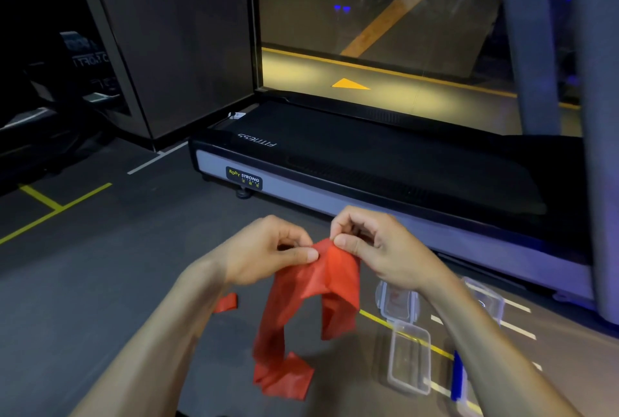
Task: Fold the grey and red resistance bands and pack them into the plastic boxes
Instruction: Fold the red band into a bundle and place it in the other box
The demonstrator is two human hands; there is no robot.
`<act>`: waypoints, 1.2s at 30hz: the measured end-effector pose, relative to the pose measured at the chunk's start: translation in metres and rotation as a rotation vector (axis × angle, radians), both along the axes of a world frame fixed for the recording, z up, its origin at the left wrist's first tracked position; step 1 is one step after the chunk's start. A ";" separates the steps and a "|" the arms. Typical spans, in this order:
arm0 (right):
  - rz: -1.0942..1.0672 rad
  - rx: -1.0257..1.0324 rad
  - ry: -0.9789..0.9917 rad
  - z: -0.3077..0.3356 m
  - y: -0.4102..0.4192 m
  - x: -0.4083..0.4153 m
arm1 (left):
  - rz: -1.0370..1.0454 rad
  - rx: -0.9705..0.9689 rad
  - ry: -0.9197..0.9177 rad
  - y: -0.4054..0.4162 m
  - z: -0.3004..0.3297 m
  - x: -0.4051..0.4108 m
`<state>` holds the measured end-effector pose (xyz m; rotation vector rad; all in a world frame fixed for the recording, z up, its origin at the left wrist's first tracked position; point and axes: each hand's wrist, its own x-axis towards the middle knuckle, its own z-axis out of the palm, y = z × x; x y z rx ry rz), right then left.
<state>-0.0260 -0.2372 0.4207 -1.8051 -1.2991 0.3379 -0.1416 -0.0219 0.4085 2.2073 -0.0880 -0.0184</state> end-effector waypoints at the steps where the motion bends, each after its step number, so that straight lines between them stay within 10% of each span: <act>1: 0.000 -0.005 -0.002 0.001 -0.001 0.001 | -0.027 -0.010 0.031 0.002 -0.002 -0.001; 14: 0.004 0.049 0.097 -0.003 -0.005 0.006 | -0.027 -0.237 -0.068 0.009 0.000 -0.005; 36: 0.078 0.033 0.323 -0.036 0.010 -0.005 | -0.038 -0.078 -0.042 0.014 0.007 -0.005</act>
